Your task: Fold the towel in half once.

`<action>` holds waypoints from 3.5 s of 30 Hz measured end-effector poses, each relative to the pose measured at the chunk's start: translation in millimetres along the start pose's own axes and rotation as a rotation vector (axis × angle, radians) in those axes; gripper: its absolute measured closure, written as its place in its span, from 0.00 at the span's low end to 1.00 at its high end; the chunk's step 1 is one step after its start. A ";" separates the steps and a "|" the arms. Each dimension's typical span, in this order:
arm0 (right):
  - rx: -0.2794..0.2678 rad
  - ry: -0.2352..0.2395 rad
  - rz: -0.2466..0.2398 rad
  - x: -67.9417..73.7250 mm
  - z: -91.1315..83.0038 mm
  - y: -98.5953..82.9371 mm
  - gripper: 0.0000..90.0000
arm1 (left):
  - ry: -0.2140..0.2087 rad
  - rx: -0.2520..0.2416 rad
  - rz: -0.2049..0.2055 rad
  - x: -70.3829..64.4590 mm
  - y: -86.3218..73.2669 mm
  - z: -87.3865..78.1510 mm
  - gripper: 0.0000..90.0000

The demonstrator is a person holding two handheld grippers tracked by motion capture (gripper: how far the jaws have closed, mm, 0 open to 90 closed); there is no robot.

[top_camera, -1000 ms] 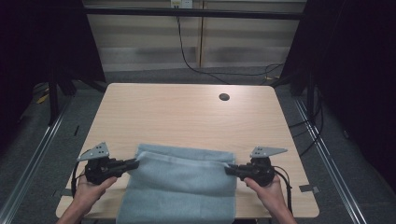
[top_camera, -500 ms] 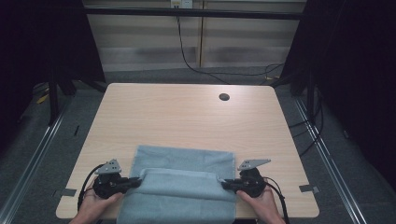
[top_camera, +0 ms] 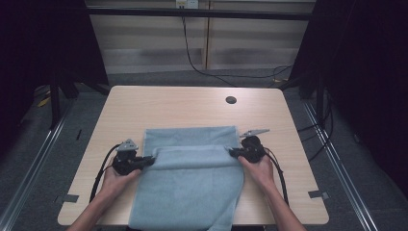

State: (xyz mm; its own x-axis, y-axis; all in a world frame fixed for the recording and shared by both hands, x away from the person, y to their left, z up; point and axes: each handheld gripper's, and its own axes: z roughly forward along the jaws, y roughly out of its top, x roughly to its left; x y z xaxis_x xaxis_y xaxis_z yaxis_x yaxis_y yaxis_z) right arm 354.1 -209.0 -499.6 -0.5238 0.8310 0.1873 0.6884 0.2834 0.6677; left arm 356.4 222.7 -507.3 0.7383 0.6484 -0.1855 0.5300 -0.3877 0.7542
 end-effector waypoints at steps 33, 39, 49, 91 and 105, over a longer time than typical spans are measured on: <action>-0.195 0.019 0.144 -54.7 12.3 47.6 0.94 | 0.051 -0.099 -0.164 52.0 68.4 37.8 0.95; -0.320 0.041 0.111 -48.7 -27.4 74.4 0.94 | 0.033 -0.208 -0.102 41.0 101.1 -0.6 0.95; -0.500 0.069 0.028 -31.1 -97.9 109.9 0.94 | 0.023 -0.366 0.005 11.2 151.9 -67.5 0.95; -0.155 0.297 -0.109 88.9 -128.1 -126.0 0.70 | -0.238 -0.099 0.087 -89.7 -72.6 -102.8 0.78; -0.210 0.322 -0.096 79.7 -115.0 -93.9 0.60 | -0.175 -0.186 0.030 -64.6 -27.5 -83.6 0.66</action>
State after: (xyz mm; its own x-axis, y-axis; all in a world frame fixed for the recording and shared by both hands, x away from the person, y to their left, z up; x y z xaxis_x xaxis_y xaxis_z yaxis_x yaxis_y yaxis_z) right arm 190.0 -224.4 -464.5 -0.7345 0.6033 0.3108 0.5282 0.2206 0.8200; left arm 259.3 246.2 -463.4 0.8223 0.5087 -0.2551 0.4328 -0.2679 0.8608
